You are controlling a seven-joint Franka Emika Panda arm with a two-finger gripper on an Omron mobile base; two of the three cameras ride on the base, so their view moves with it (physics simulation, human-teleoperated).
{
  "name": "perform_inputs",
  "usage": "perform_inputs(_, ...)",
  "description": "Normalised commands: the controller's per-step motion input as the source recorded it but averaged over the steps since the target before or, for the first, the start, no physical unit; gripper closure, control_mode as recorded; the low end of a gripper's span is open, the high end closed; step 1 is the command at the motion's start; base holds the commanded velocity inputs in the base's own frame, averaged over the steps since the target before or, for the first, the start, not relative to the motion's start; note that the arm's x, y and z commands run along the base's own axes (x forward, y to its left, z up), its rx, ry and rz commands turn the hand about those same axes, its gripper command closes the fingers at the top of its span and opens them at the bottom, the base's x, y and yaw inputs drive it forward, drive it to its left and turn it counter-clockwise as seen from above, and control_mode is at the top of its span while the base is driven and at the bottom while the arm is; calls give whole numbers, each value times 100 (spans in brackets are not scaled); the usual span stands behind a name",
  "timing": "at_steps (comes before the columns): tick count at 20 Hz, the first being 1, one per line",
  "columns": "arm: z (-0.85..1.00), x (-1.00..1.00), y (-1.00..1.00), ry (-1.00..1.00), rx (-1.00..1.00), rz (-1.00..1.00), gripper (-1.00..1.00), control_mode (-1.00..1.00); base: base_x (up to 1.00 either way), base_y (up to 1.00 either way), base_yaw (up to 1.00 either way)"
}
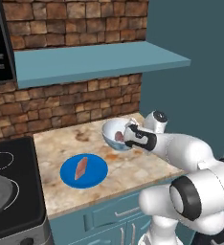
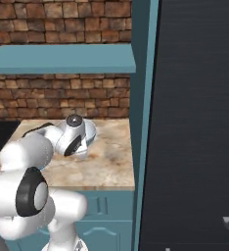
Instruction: Place one of the steaks on the plate and the other in the bowl. Then place the bowl in the fridge.
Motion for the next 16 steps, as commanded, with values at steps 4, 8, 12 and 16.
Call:
perform_inputs(4, 73, -43, -2, 6, 8, -15, 100, -100, 0, 0, 0)
perform_inputs(8, 75, -42, 0, 21, 6, -23, 100, -100, 0, 0, 0)
perform_inputs(12, 63, -61, -15, 28, 10, -18, 100, -100, 0, 0, 0)
perform_inputs(16, 43, -79, -1, -11, 1, 0, 100, -100, 0, 0, 0)
